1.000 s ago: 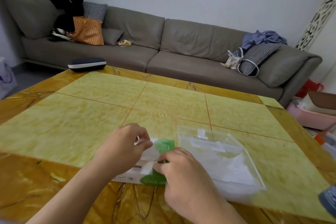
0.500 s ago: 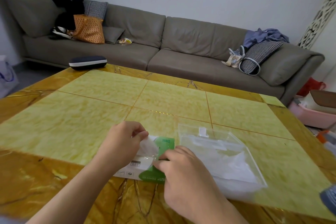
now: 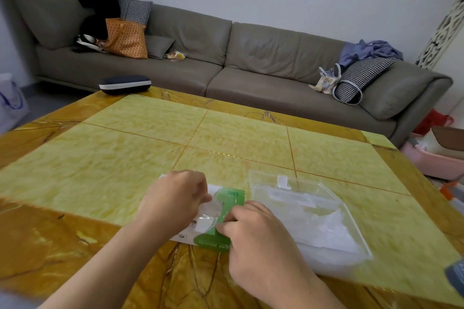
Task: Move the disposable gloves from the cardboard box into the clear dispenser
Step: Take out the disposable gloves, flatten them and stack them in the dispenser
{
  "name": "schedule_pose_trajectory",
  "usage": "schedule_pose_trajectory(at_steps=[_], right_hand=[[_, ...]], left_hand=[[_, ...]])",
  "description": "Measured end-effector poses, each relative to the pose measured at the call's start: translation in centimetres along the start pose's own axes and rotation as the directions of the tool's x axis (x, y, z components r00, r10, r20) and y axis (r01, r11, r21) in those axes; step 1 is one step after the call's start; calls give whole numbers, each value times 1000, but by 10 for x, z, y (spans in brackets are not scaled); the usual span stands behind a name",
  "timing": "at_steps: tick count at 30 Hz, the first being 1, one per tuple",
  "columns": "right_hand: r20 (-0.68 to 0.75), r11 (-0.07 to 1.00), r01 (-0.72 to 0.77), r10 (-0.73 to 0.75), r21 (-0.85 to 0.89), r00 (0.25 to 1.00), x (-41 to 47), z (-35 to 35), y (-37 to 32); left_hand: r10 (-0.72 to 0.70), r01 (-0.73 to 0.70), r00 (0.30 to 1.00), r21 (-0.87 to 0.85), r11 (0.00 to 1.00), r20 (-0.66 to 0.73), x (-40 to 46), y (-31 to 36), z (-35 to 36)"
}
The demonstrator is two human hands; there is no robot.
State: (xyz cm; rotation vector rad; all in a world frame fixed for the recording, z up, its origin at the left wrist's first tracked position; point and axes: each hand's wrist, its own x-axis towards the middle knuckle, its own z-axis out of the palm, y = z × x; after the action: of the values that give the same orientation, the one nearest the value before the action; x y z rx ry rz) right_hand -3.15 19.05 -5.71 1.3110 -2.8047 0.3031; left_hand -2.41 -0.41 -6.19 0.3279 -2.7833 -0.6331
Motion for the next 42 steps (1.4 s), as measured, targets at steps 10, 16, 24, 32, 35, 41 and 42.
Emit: schedule_pose_trajectory(at_steps=[10, 16, 24, 32, 35, 41, 42], right_hand=[[-14, 999, -3, 4, 38, 1000, -2, -2, -2], [-13, 999, -4, 5, 37, 1000, -1, -2, -1], [4, 1000, -14, 14, 7, 1000, -1, -2, -2], [60, 998, -38, 41, -40, 997, 1, -6, -4], [73, 998, -43, 45, -37, 996, 2, -8, -5], [100, 994, -103, 100, 28, 990, 4, -15, -8], [114, 993, -112, 109, 24, 988, 4, -15, -10]], left_hand=[[-123, 96, 985, -217, 971, -118, 9, -19, -7], [-166, 124, 984, -437, 891, -60, 7, -9, -9], [-51, 36, 998, -365, 930, -31, 2, -5, -16], [-233, -78, 946, -857, 509, -225, 4, 13, -36], [-309, -132, 920, -934, 333, -240, 4, 17, -46], [-283, -276, 896, -929, 248, -342, 0, 31, -60], [-279, -306, 888, -922, 237, -366, -1, 34, -63]])
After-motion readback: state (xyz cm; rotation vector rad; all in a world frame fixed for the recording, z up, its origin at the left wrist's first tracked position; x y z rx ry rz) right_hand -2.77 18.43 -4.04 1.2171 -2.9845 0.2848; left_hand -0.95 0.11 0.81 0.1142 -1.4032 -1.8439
